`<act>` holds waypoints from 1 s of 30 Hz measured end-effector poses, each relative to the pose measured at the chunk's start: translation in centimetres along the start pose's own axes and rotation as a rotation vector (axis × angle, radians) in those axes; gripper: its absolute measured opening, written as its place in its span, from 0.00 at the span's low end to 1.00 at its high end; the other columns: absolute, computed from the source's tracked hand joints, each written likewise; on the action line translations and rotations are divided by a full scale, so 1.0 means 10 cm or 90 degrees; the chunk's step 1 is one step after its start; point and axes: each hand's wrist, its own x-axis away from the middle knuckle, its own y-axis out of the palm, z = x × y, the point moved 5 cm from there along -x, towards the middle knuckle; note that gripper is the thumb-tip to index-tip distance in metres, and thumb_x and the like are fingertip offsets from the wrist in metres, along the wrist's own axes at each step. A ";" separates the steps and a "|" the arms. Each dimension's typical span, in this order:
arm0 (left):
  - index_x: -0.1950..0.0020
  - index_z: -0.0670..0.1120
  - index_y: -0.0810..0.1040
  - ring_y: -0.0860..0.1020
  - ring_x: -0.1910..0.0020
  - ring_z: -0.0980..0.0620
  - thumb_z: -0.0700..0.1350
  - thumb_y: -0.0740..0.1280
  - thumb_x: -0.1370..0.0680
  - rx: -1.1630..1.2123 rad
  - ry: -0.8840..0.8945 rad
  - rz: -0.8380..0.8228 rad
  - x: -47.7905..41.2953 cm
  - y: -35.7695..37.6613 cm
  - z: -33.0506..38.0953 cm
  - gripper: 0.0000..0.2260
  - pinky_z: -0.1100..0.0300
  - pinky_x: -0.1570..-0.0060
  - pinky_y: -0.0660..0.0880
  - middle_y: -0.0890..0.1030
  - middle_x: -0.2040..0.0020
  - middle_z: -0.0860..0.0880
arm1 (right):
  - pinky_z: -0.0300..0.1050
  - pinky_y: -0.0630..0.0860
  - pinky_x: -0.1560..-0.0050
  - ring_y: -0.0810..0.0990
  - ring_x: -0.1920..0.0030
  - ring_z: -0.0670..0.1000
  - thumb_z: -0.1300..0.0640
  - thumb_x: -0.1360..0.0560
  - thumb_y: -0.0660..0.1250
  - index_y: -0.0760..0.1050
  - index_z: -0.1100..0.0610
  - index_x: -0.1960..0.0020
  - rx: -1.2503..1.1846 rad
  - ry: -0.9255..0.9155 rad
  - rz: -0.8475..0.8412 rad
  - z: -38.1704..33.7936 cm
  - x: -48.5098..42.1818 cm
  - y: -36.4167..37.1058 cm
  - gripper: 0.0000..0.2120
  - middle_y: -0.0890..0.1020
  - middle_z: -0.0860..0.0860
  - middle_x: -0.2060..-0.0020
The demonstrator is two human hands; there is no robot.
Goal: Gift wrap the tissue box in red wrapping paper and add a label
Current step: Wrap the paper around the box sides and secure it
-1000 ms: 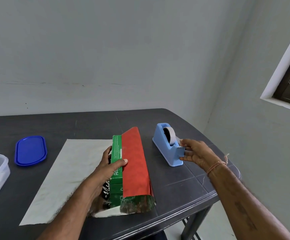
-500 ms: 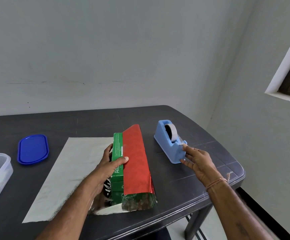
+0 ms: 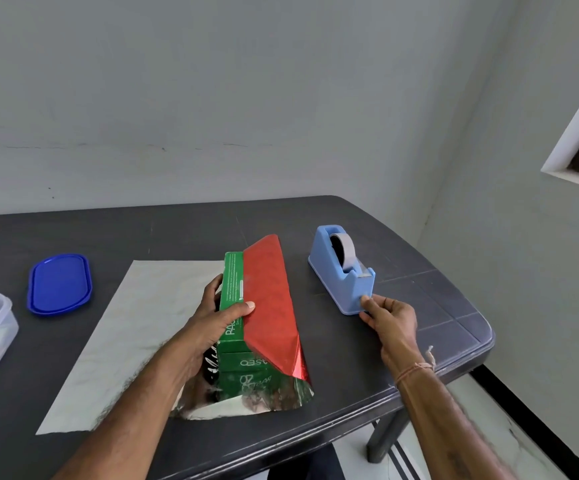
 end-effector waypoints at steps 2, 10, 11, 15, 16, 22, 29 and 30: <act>0.21 0.64 0.57 0.81 0.38 0.46 0.55 0.79 0.33 0.003 -0.001 -0.001 0.02 0.00 0.01 0.46 0.42 0.36 0.77 0.74 0.28 0.49 | 0.54 0.83 0.42 0.87 0.52 0.55 0.57 0.23 0.74 0.84 0.59 0.55 0.010 -0.010 0.017 0.02 0.09 -0.03 0.06 0.87 0.57 0.55; 0.23 0.65 0.59 0.82 0.40 0.50 0.48 0.76 0.24 0.019 0.014 -0.002 0.07 0.00 0.03 0.36 0.54 0.46 0.81 0.76 0.31 0.52 | 0.37 0.77 0.54 0.81 0.55 0.43 0.55 0.20 0.70 0.81 0.54 0.53 0.221 -0.348 -0.256 -0.62 0.65 0.48 0.05 0.84 0.45 0.56; 0.23 0.65 0.59 0.82 0.41 0.51 0.48 0.76 0.24 0.020 0.014 -0.002 0.07 0.00 0.03 0.36 0.55 0.47 0.81 0.77 0.32 0.52 | 0.33 0.75 0.54 0.81 0.56 0.41 0.58 0.20 0.70 0.81 0.56 0.53 0.272 -0.393 -0.333 -0.81 0.67 0.67 0.04 0.84 0.45 0.57; 0.23 0.65 0.60 0.84 0.43 0.51 0.52 0.79 0.29 0.021 0.020 -0.003 0.09 0.00 0.04 0.40 0.46 0.39 0.80 0.79 0.33 0.53 | 0.36 0.75 0.53 0.79 0.57 0.44 0.59 0.21 0.72 0.77 0.56 0.55 0.538 -0.569 -0.546 -1.35 0.49 1.49 0.05 0.81 0.45 0.59; 0.24 0.65 0.61 0.85 0.44 0.51 0.53 0.79 0.31 0.021 0.019 -0.001 0.09 0.00 0.04 0.41 0.45 0.38 0.79 0.80 0.34 0.53 | 0.40 0.75 0.52 0.79 0.57 0.47 0.58 0.21 0.72 0.77 0.56 0.54 0.609 -0.597 -0.579 -1.41 0.41 1.68 0.05 0.81 0.46 0.59; 0.24 0.67 0.59 0.85 0.47 0.55 0.57 0.77 0.31 -0.011 0.021 -0.009 0.07 -0.01 0.01 0.41 0.45 0.36 0.78 0.82 0.40 0.58 | 0.46 0.70 0.53 0.77 0.56 0.54 0.54 0.21 0.69 0.76 0.58 0.50 0.940 -0.711 -0.678 -1.46 0.10 2.47 0.07 0.78 0.54 0.57; 0.24 0.70 0.56 0.85 0.50 0.60 0.53 0.75 0.24 -0.030 0.004 -0.006 0.04 -0.02 -0.03 0.37 0.51 0.40 0.79 0.78 0.44 0.67 | 0.46 0.69 0.53 0.75 0.51 0.50 0.50 0.22 0.69 0.72 0.45 0.52 0.999 -0.791 -0.786 -1.34 0.07 2.74 0.06 0.75 0.45 0.54; 0.23 0.70 0.56 0.84 0.49 0.60 0.53 0.75 0.24 -0.033 0.004 -0.004 0.03 -0.02 -0.03 0.37 0.51 0.38 0.79 0.77 0.44 0.67 | 0.45 0.68 0.53 0.74 0.51 0.50 0.51 0.21 0.69 0.73 0.48 0.51 1.002 -0.789 -0.788 -1.31 0.06 2.77 0.05 0.75 0.46 0.53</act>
